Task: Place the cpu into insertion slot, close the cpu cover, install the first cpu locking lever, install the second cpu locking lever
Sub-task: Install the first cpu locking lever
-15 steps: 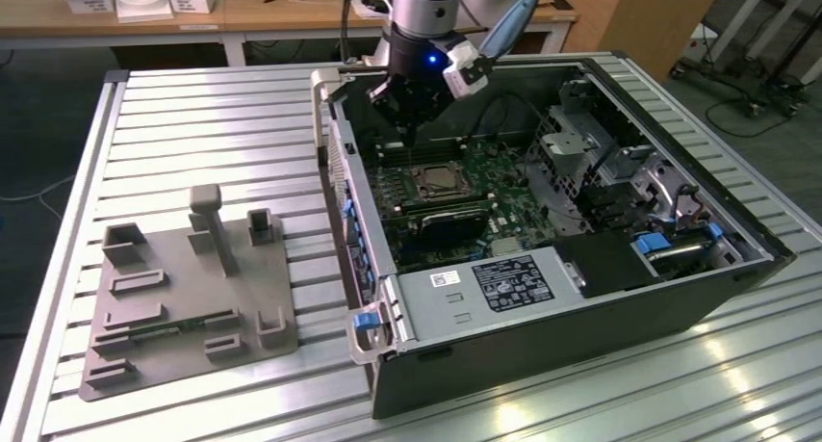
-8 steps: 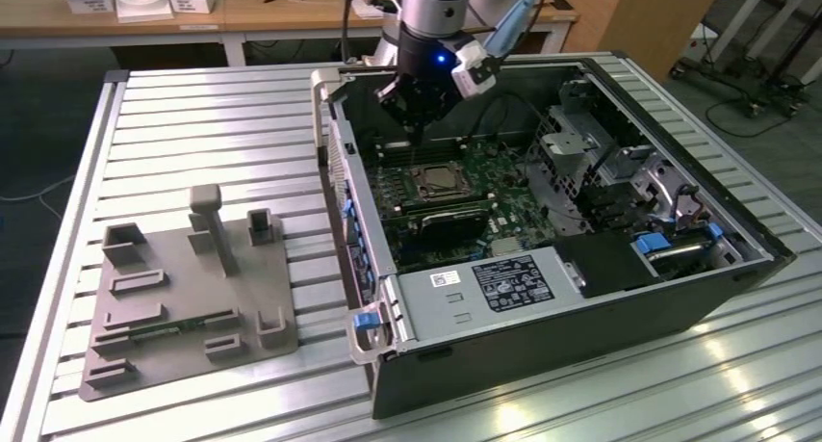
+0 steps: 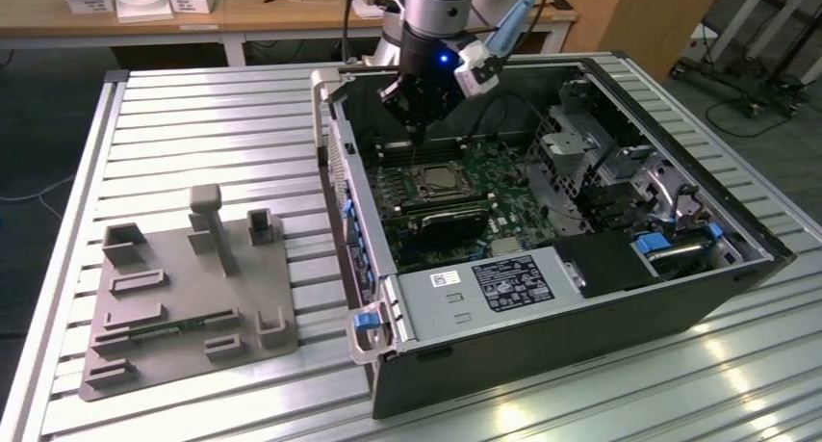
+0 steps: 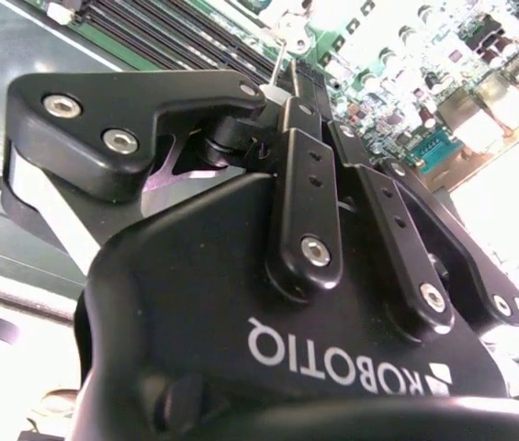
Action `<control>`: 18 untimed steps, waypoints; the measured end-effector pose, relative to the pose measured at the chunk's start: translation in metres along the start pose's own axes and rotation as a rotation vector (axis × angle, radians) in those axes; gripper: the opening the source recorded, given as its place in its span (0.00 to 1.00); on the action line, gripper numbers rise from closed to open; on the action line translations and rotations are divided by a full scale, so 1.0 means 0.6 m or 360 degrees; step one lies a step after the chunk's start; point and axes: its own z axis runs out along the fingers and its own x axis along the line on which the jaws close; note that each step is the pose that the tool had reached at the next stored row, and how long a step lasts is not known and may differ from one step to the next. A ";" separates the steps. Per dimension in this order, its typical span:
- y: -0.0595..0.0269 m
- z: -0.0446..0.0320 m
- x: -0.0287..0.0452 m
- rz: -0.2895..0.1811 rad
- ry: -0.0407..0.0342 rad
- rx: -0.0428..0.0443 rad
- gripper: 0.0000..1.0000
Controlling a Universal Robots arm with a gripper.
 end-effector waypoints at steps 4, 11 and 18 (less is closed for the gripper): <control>0.000 -0.005 0.000 0.0000 0.0000 0.0000 0.10; -0.001 -0.005 -0.009 0.0000 0.0001 0.0000 0.10; -0.002 -0.001 -0.028 0.0000 0.0002 0.0000 0.10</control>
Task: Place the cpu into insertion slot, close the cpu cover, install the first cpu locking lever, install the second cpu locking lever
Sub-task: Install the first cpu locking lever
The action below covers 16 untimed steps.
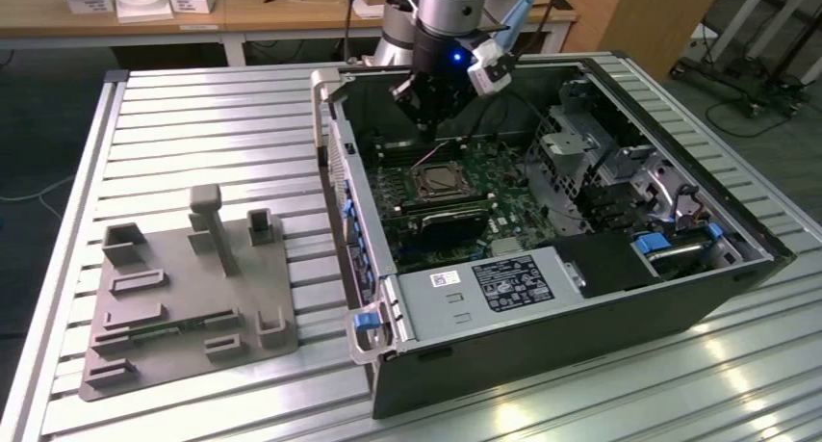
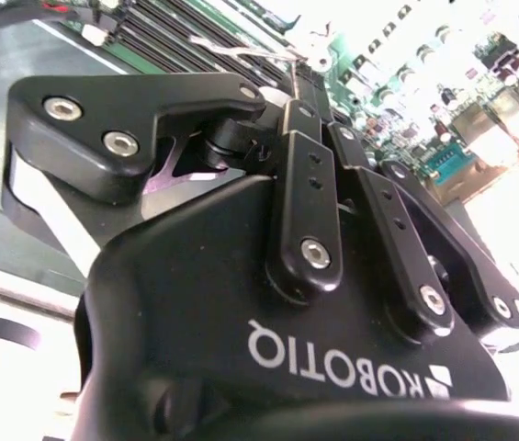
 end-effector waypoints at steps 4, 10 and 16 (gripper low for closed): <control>0.000 0.003 -0.003 0.0000 0.0002 0.0000 0.10; -0.001 0.008 -0.009 0.0000 0.0004 0.0000 0.10; -0.001 0.010 -0.011 0.0008 0.0005 0.0004 0.10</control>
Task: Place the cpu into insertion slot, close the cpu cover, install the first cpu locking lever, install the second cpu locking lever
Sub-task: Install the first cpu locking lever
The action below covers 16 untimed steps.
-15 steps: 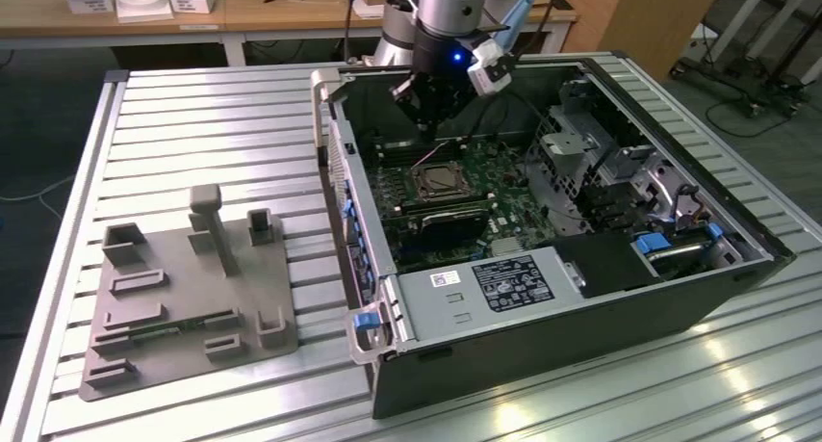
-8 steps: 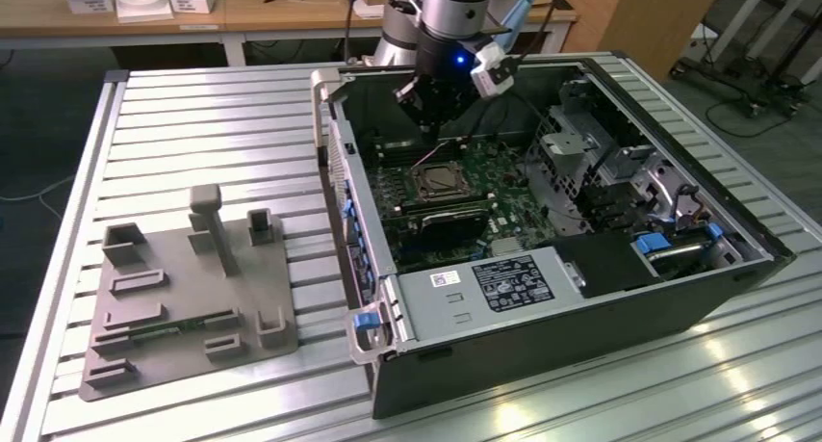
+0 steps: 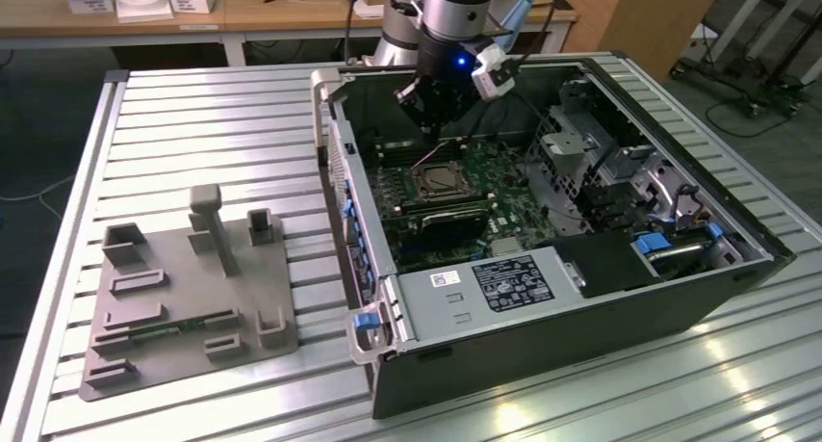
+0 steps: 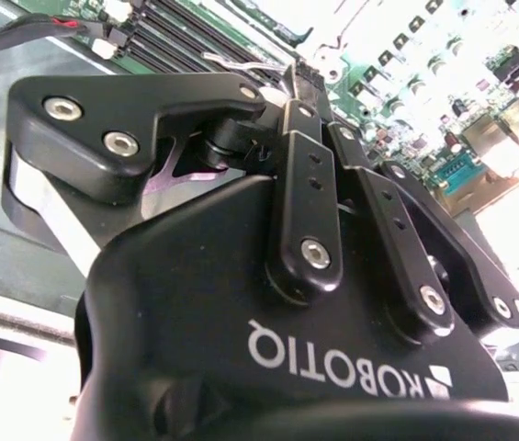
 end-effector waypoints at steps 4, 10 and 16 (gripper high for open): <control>0.000 0.001 -0.001 0.0032 0.0000 0.0006 0.10; 0.000 0.001 -0.001 0.0036 0.0000 0.0007 0.10; 0.000 0.001 -0.001 0.0036 0.0000 0.0010 0.10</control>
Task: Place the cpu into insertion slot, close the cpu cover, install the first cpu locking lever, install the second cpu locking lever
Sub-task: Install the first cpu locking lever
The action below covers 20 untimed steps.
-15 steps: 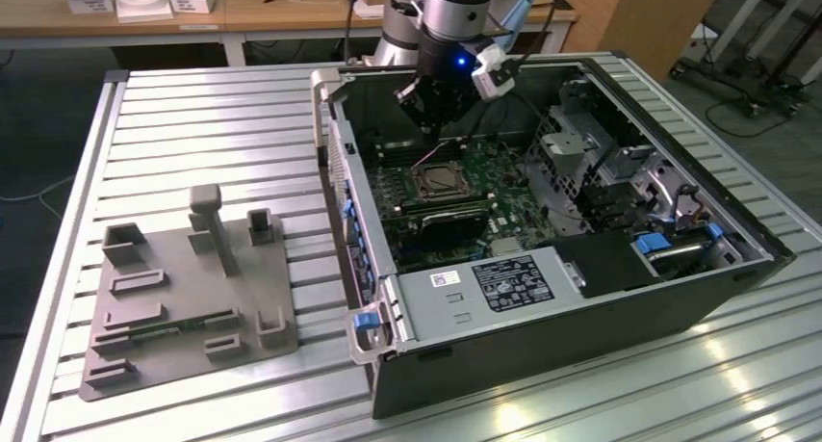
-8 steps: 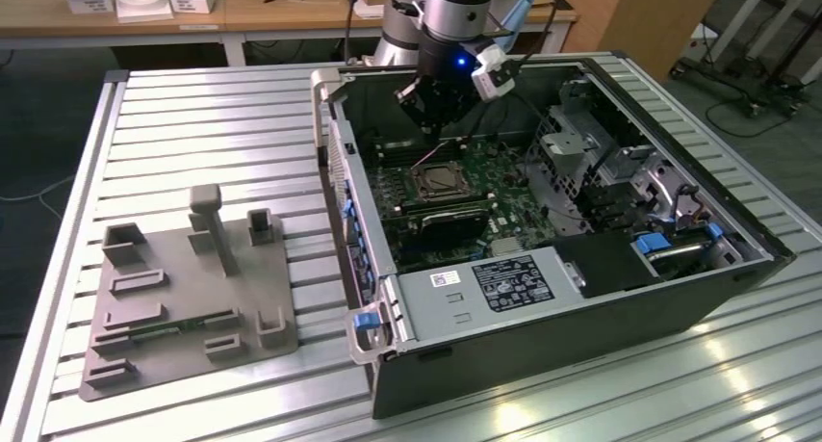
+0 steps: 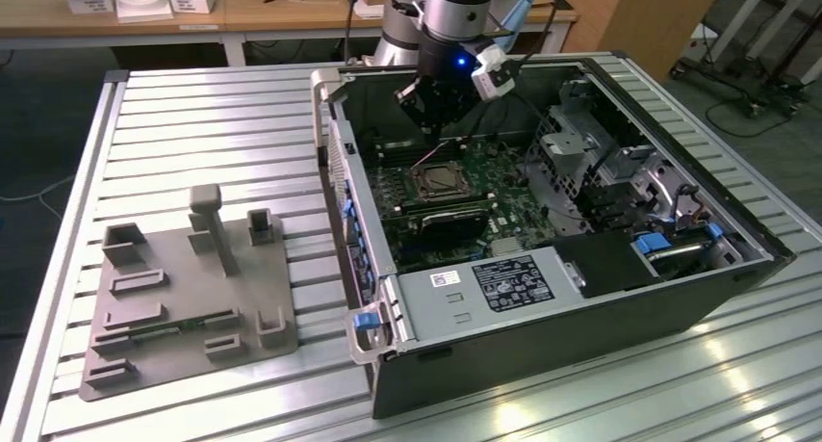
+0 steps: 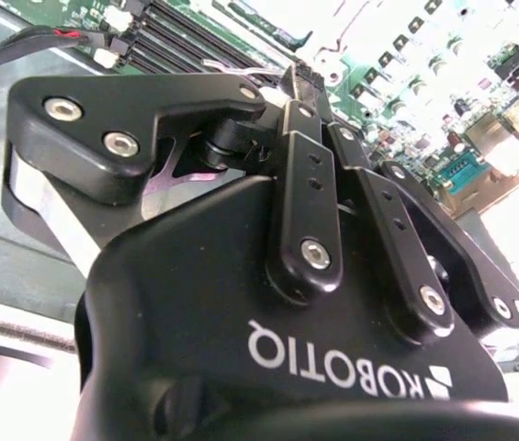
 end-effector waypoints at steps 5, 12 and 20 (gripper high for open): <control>0.001 0.006 -0.001 0.0007 0.0000 0.0000 0.10; 0.011 0.018 -0.005 0.0007 0.0000 0.0000 0.10; 0.011 0.031 -0.008 0.0008 0.0000 0.0000 0.10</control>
